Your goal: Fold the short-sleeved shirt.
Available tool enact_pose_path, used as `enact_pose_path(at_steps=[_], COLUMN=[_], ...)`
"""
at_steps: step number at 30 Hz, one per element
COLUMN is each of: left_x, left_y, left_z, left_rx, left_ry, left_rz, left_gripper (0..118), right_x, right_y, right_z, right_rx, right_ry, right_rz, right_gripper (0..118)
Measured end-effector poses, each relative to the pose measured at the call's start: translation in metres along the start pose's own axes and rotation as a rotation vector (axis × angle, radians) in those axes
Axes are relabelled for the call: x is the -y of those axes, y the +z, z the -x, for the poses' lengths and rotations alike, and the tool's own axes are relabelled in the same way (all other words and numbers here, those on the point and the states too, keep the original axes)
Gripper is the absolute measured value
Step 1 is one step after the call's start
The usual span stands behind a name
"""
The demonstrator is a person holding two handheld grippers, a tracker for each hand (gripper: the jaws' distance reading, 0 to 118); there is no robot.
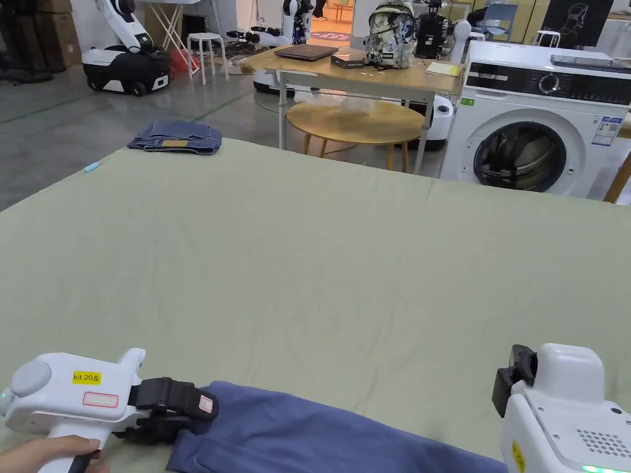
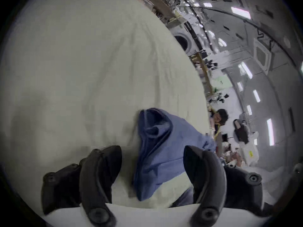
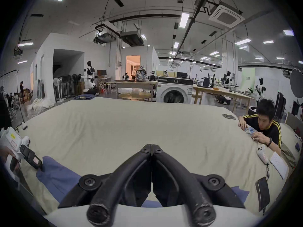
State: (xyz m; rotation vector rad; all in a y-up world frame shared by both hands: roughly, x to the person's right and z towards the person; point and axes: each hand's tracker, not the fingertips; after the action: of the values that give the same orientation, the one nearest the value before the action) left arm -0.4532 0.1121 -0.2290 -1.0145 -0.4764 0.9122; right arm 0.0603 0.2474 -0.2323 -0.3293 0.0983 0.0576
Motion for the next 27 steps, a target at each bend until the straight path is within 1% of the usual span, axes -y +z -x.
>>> enact_pose_path(at_steps=[2, 4, 6, 7, 8, 9, 10, 11, 13, 17, 18, 19, 21, 22, 23, 26, 27], left_x=[0.0, 0.003, 0.003, 0.002, 0.002, 0.001, 0.011, 0.013, 0.019, 0.017, 0.007, 0.006, 0.003, 0.009, 0.008, -0.001, -0.003], left_y=[-0.012, -0.027, -0.04, -0.042, -0.045, -0.048, -0.048, -0.05, -0.05, -0.04, -0.037, -0.033, -0.022, -0.017, -0.013, 0.008, 0.017], left_z=[0.006, 0.008, 0.003, 0.001, -0.001, -0.001, -0.013, -0.014, -0.017, -0.023, -0.01, -0.012, -0.018, -0.036, -0.04, -0.049, -0.052], left_rx=[0.077, 0.146, 0.154, 0.152, 0.139, 0.103, 0.026, -0.048, 0.038, -0.009, -0.007, -0.009, -0.015, -0.015, -0.017, -0.07, -0.08], left_ry=[0.046, 0.058, 0.032, 0.029, 0.029, 0.028, 0.016, 0.004, 0.032, 0.008, 0.007, 0.003, -0.008, -0.012, -0.021, -0.052, -0.069], left_rz=[0.037, 0.093, 0.087, 0.08, 0.069, 0.057, 0.056, 0.062, 0.03, 0.012, 0.01, 0.003, -0.015, -0.022, -0.031, -0.055, -0.068], left_gripper=[80, 80, 79, 75, 58, 33, 10, 4, 3, 2, 2, 2, 2, 2, 2, 2, 2], right_x=[0.001, 0.001, 0.0, -0.001, -0.001, -0.001, -0.002, -0.003, -0.002, -0.003, -0.003, -0.004, -0.004, -0.005, -0.005, -0.008, -0.009], right_y=[0.002, 0.002, 0.002, 0.003, 0.004, 0.004, 0.004, 0.005, 0.004, 0.005, 0.005, 0.005, 0.005, 0.005, 0.006, 0.009, 0.01], right_z=[0.001, 0.002, 0.0, -0.001, -0.001, -0.001, -0.001, -0.002, -0.004, -0.007, -0.008, -0.009, -0.01, -0.011, -0.011, -0.015, -0.014], right_rx=[-0.004, -0.012, -0.023, -0.026, -0.025, -0.021, -0.018, -0.018, -0.019, -0.015, -0.015, -0.015, -0.015, -0.015, -0.014, -0.046, -0.043], right_ry=[-0.001, -0.008, -0.023, -0.029, -0.03, -0.026, -0.022, -0.02, -0.022, -0.018, -0.016, -0.013, -0.012, -0.012, -0.013, -0.038, -0.035], right_rz=[0.005, 0.012, 0.028, 0.028, 0.025, 0.023, 0.021, 0.021, 0.021, 0.016, 0.015, 0.014, 0.012, 0.01, 0.009, -0.005, -0.006], right_gripper=[0, 0, 0, 0, 0, 0, 0, 0, 0, 0, 0, 0, 0, 0, 0, 0, 0])
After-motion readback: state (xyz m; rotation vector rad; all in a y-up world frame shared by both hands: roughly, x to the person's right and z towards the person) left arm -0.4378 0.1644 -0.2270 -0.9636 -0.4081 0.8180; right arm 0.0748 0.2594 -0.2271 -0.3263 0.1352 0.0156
